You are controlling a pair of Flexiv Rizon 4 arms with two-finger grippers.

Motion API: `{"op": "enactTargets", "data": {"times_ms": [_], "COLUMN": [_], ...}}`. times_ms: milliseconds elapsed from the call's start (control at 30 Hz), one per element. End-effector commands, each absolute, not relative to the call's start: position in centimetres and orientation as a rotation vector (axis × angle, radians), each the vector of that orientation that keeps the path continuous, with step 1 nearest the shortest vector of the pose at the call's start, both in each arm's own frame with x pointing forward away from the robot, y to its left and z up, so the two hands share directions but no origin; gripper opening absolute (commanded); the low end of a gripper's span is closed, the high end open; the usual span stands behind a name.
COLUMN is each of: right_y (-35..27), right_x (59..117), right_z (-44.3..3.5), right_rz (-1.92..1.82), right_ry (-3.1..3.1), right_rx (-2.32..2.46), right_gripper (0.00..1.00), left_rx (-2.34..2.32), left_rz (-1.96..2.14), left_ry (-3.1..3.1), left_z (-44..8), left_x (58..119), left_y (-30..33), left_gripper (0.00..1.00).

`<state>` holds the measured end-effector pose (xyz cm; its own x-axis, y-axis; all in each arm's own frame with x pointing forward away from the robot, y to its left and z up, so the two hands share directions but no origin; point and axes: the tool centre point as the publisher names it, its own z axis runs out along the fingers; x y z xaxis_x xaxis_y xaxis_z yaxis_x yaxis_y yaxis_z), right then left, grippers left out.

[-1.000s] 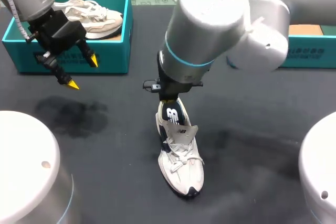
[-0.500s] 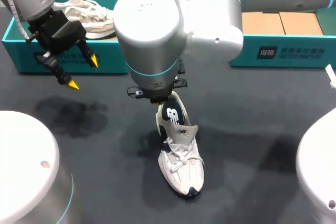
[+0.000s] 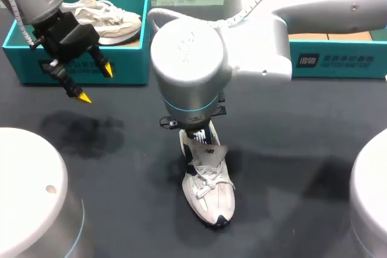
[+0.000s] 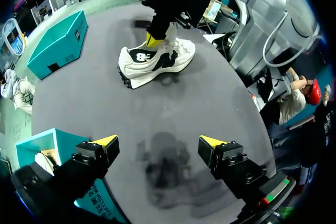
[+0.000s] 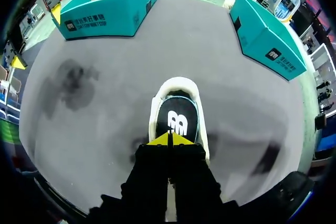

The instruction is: Take the shoe out of the shoebox, open the shoe tongue, remove and reinsert the insole, then place the shoe into the shoebox

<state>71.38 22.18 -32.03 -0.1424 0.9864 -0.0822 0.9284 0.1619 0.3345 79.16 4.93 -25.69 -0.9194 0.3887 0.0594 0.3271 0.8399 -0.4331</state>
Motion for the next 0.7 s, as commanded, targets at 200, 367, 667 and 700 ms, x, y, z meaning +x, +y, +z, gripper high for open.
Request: {"op": "enactTargets", "data": {"times_ms": [200, 367, 667, 700], "right_y": [22.0, 21.7, 21.6, 21.6], "right_x": [71.7, 72.3, 73.0, 73.0], "right_z": [-35.2, -36.6, -38.3, -38.2], "right_rz": [0.311, 0.272, 0.24, 0.232], "right_ry": [1.991, 1.989, 2.013, 2.013], "right_rx": [1.881, 1.882, 1.876, 1.871], "right_gripper": [0.0, 0.0, 0.0, 0.0], "left_rx": [-0.563, -0.563, -0.563, -0.563], "left_rz": [0.634, 0.634, 0.634, 0.634], "left_ry": [-2.875, -2.875, -2.875, -2.875], "left_z": [-25.7, -25.7, -25.7, -25.7], "left_x": [79.1, 79.1, 79.1, 79.1], "left_y": [5.0, 5.0, 5.0, 5.0], "left_gripper": [1.0, 1.0, 1.0, 1.0]}}
